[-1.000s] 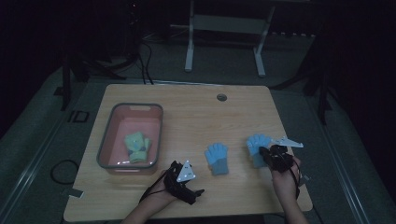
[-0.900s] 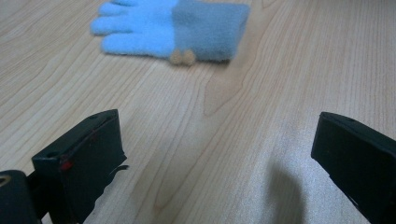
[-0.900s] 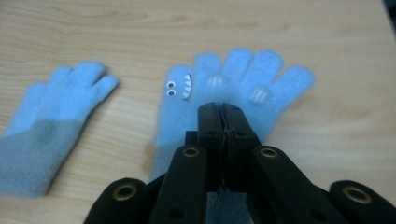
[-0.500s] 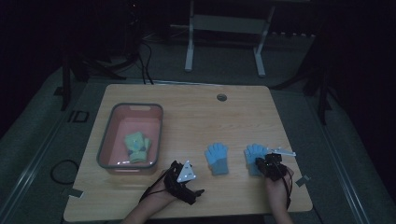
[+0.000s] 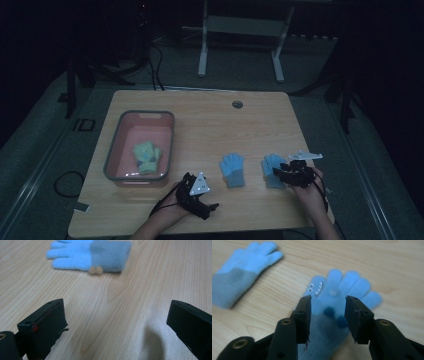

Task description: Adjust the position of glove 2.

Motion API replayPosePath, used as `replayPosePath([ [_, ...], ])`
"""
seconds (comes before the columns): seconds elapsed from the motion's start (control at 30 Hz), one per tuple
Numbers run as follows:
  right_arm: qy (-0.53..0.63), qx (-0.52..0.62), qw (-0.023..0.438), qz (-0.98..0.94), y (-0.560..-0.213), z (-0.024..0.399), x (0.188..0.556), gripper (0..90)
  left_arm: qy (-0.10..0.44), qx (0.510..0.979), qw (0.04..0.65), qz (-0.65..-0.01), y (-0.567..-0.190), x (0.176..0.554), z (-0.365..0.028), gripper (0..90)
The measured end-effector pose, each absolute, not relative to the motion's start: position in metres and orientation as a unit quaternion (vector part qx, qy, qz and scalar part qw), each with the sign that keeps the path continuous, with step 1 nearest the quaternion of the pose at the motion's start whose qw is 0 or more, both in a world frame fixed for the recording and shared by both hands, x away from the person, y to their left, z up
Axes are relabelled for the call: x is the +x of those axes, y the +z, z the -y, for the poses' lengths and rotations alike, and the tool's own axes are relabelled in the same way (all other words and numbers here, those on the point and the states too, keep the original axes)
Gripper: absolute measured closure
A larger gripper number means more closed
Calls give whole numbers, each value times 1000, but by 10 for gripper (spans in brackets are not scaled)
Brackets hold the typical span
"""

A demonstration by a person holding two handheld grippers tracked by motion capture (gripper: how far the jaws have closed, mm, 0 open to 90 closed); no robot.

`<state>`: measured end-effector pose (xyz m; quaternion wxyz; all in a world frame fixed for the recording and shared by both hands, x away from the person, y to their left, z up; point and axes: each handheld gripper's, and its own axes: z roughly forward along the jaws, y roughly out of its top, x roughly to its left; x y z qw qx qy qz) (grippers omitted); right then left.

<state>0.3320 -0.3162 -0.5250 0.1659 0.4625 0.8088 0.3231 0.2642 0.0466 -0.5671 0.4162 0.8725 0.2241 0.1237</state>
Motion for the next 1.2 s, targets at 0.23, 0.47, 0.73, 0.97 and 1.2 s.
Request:
replayPosePath([
  [0.23,329,405,151,-840,-522,324,345,653,122,872,418,-224,-567,264,-46,27],
  [0.47,325,407,142,-842,-533,326,349,671,120,871,419,-225,-567,263,-46,27],
  [0.73,316,395,176,-845,-546,323,341,728,121,873,417,-222,-568,263,-46,27],
  [0.97,306,406,169,-844,-544,319,342,840,121,872,418,-224,-568,264,-46,27],
  [1.2,316,420,168,-834,-533,319,344,859,119,873,418,-223,-568,264,-46,27],
])
